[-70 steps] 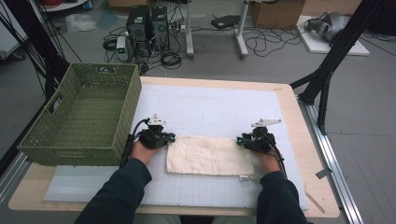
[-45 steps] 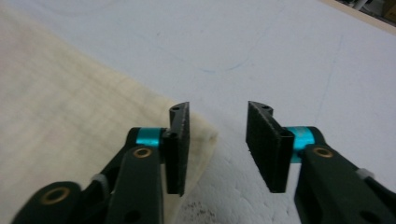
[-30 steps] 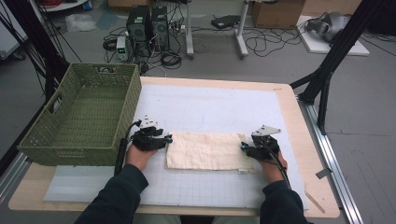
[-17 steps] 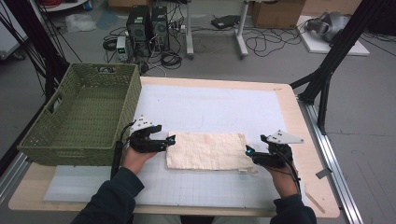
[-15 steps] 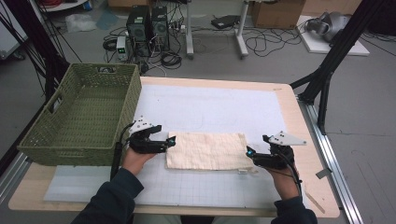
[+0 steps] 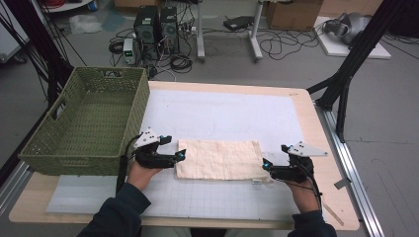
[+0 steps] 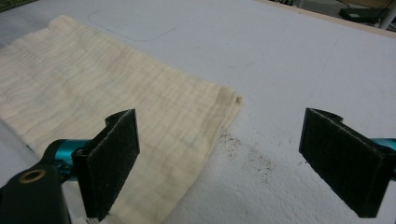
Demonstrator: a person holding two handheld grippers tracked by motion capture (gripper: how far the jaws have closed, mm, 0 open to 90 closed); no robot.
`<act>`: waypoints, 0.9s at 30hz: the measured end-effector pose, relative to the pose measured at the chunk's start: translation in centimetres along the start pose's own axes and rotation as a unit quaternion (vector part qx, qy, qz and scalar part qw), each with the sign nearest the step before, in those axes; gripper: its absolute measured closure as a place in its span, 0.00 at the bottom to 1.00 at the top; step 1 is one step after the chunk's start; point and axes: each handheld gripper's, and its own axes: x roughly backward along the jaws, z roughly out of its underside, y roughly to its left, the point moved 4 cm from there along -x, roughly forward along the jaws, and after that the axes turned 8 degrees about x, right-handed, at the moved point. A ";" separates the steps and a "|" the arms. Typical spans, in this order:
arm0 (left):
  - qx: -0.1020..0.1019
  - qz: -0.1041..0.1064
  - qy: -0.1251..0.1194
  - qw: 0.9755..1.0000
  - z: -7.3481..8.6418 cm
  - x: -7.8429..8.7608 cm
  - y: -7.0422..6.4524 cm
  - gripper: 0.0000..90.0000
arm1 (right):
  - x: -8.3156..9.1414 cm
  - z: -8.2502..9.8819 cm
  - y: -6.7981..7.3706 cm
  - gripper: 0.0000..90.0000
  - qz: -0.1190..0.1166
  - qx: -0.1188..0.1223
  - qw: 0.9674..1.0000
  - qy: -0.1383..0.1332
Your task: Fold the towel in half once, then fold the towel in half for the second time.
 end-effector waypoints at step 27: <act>0.015 -0.022 0.009 1.000 0.7 0.3 1.4 0.22 | -1.2 -0.2 0.3 0.13 -0.005 0.008 1.000 0.009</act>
